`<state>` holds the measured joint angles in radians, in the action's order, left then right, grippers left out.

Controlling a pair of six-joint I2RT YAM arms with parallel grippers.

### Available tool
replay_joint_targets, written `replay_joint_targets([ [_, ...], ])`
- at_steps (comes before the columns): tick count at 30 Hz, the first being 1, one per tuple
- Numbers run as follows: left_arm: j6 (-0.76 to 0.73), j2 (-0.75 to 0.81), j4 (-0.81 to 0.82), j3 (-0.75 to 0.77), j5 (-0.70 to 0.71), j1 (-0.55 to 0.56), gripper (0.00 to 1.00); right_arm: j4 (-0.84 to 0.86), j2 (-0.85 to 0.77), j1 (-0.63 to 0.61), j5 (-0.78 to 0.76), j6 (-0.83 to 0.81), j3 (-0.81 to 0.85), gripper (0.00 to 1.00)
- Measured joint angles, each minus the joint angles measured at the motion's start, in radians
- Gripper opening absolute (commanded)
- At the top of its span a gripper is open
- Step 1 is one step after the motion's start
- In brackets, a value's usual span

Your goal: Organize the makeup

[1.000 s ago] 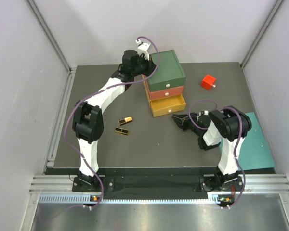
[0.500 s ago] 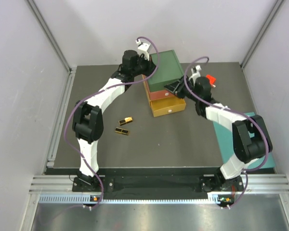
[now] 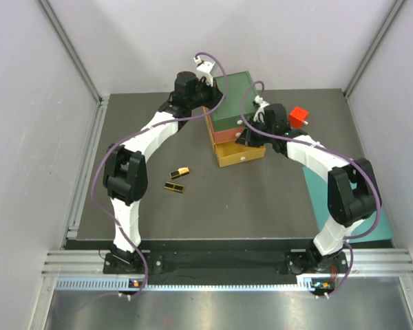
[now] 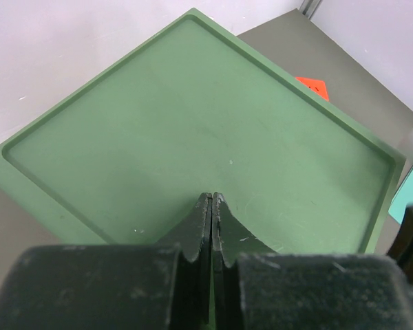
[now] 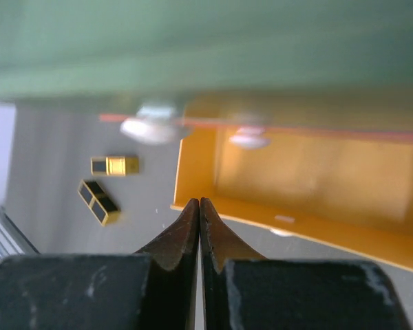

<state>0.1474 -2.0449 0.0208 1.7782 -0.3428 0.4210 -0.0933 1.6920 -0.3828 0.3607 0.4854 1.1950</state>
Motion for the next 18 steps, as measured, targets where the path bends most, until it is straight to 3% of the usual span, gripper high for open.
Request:
replay_joint_targets([
  [5,0.0,0.0,0.0,0.0,0.0,0.0,0.0,-0.083,0.0,-0.094,-0.014,-0.114,0.033,0.01],
  [9,0.0,0.0,0.0,0.0,0.0,0.0,0.0,-0.152,0.01,-0.243,-0.034,-0.237,0.106,0.03],
  [15,0.008,0.0,-0.002,0.0,-0.004,-0.003,0.0,-0.228,0.064,-0.409,-0.072,-0.393,0.186,0.17],
  [16,0.008,0.0,-0.002,0.0,-0.005,-0.003,0.0,-0.242,0.078,-0.43,-0.079,-0.419,0.195,0.24],
  [18,0.007,0.0,-0.002,0.0,-0.004,-0.003,0.0,-0.269,0.101,-0.466,-0.096,-0.47,0.201,0.29],
])
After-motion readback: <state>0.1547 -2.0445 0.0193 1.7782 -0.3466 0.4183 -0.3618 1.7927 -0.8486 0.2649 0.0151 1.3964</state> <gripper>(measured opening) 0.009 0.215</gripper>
